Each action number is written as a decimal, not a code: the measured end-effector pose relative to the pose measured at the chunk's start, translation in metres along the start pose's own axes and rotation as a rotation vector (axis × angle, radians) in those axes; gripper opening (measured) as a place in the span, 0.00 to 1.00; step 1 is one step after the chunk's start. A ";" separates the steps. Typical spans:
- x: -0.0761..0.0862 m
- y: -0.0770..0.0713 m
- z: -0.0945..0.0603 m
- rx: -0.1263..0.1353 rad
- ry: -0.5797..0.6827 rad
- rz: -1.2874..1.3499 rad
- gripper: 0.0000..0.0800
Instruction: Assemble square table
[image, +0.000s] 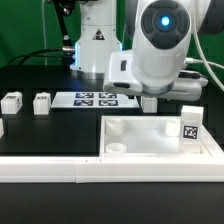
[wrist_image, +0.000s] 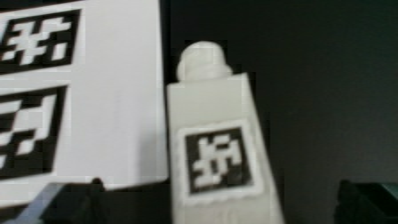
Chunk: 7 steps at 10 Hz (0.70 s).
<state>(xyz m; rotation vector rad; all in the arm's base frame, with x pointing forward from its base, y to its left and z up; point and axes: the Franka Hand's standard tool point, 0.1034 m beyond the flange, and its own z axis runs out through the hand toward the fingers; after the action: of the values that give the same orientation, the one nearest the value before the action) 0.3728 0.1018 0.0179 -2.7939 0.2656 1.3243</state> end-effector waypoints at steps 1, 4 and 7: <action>-0.008 -0.001 0.007 0.050 -0.074 0.021 0.81; -0.005 -0.002 0.015 0.048 -0.076 0.036 0.81; -0.004 0.000 0.014 0.054 -0.077 0.042 0.67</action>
Offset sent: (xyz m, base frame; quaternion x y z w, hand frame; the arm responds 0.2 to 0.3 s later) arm 0.0000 0.0000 0.0000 0.0000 0.0000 0.0000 1.0000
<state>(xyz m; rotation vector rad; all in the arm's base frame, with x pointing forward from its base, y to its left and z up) 0.3597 0.1034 0.0119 -2.7010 0.3532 1.4075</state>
